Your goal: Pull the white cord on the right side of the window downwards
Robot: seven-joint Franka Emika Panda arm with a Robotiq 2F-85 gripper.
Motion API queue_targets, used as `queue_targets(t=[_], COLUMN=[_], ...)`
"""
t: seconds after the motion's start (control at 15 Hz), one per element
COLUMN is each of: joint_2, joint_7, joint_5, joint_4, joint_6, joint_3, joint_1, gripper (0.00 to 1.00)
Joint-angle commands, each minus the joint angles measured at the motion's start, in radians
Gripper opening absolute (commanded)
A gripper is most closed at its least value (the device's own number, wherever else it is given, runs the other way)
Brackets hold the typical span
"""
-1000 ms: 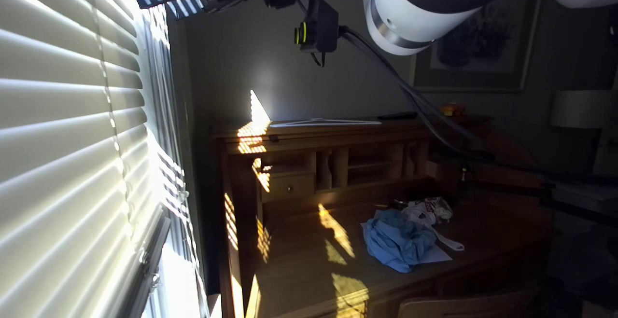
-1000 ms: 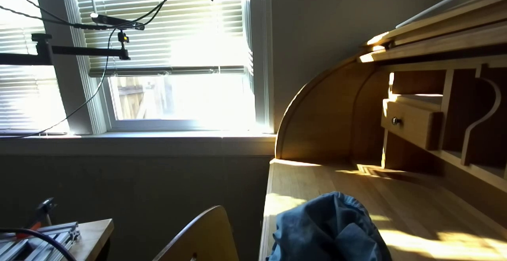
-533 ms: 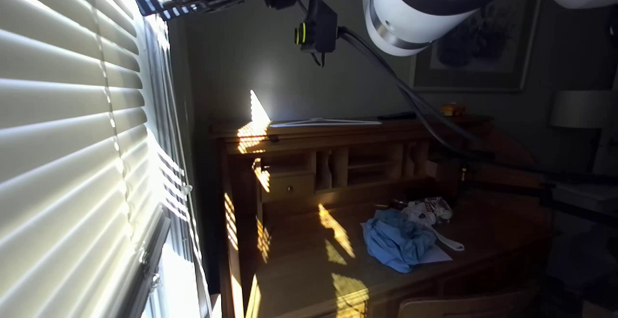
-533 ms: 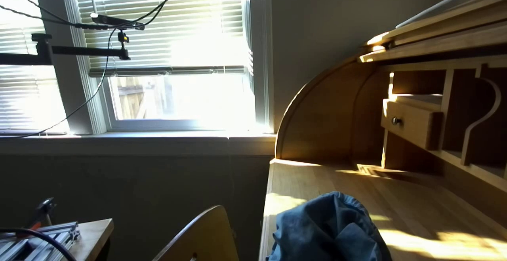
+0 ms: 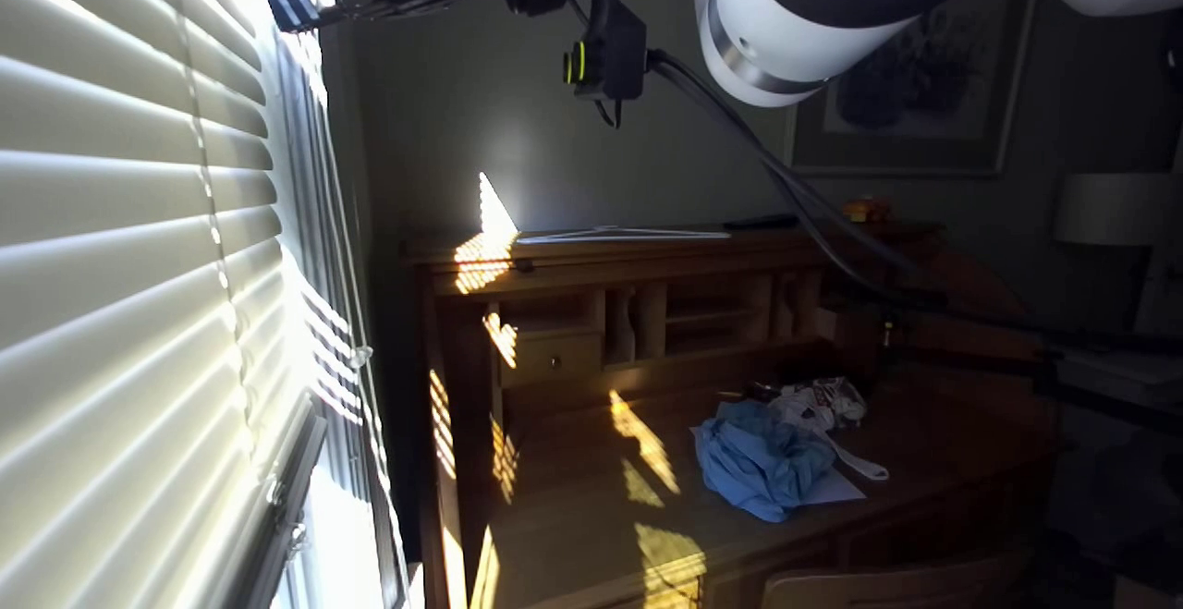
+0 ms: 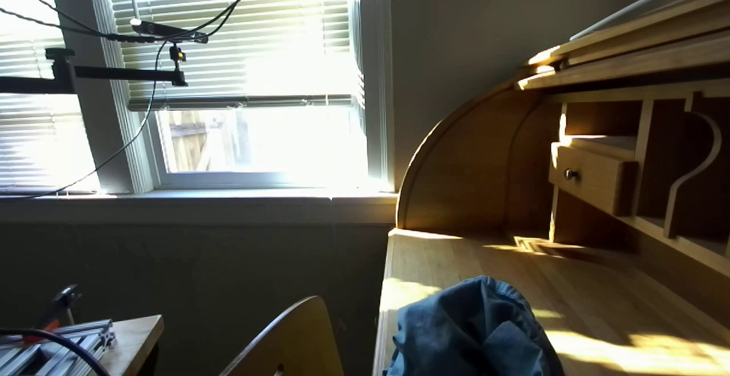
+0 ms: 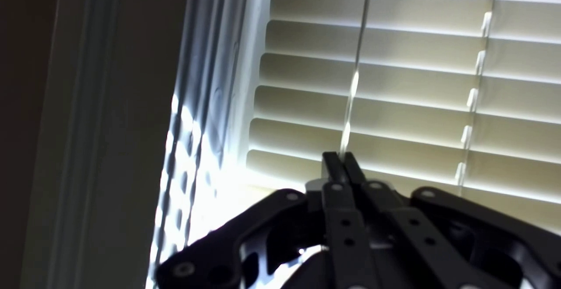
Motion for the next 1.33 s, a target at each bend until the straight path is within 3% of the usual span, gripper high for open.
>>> queue_targets(t=[0.0, 0.53, 1.27], joint_2=[0.003, -0.013, 0.009], joint_7=[0.029, 0.029, 0.019], joint_5=[-0.017, 0.052, 0.257], joint_4=[0.005, -0.108, -0.246], joint_6=[0.003, -0.029, 0.089], joint_3=[-0.01, 0.001, 0.071], joint_1=[0.015, -0.011, -0.025], gripper=[0.01, 0.01, 0.01])
